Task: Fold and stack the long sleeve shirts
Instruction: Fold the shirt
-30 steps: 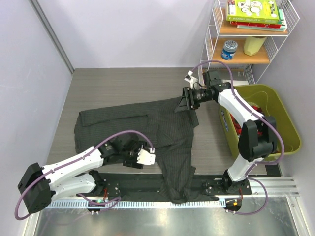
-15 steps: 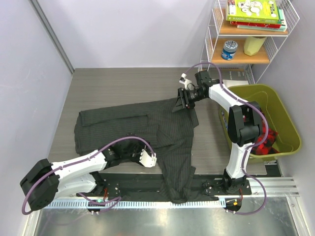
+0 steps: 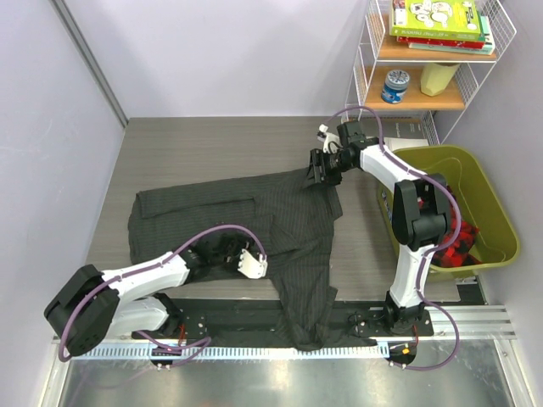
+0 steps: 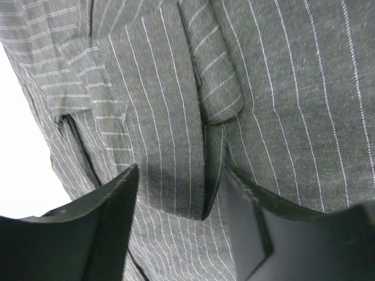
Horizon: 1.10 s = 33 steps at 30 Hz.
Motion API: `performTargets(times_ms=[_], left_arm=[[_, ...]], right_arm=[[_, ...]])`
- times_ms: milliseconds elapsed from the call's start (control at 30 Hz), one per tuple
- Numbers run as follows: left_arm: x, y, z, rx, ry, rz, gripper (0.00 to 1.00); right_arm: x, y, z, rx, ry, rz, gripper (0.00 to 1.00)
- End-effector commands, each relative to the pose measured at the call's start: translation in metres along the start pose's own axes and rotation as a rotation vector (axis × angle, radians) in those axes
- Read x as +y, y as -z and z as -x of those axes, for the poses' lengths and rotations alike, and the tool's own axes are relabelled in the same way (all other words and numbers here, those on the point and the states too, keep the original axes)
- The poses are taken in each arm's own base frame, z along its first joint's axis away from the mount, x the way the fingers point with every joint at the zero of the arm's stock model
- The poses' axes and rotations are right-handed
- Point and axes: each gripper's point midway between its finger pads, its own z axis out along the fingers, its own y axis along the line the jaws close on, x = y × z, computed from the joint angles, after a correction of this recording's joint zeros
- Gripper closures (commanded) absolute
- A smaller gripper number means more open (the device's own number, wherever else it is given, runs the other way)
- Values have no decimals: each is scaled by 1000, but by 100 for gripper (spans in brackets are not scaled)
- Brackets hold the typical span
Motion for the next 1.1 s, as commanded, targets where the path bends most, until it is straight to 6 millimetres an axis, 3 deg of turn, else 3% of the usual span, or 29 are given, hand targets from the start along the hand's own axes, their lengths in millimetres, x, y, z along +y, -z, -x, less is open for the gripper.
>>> performTargets(times_ms=[0, 200, 467, 567, 633, 700, 767, 900, 1067], left_arm=[[29, 1, 23, -99, -25, 74, 45], [38, 0, 30, -125, -12, 101, 51], [44, -3, 20, -113, 33, 100, 51], [50, -1, 20, -126, 52, 110, 60], [56, 3, 23, -148, 76, 117, 72], [59, 11, 29, -170, 87, 106, 89], [59, 17, 35, -189, 109, 83, 98], [63, 39, 50, -228, 167, 47, 100], [67, 91, 87, -369, 200, -12, 100]], right_arm=[[-20, -7, 26, -93, -23, -99, 42], [-32, -22, 38, -103, -59, -112, 41], [-23, -40, 39, -83, -119, -14, 46], [-20, -39, 39, -85, -117, -1, 62], [-20, -38, 39, -87, -118, -5, 74], [-18, -33, 39, -95, -113, -6, 81], [-17, -30, 37, -93, -108, -19, 88], [-22, -28, 31, -69, -96, -46, 91], [-30, -28, 18, -23, -78, -79, 91]])
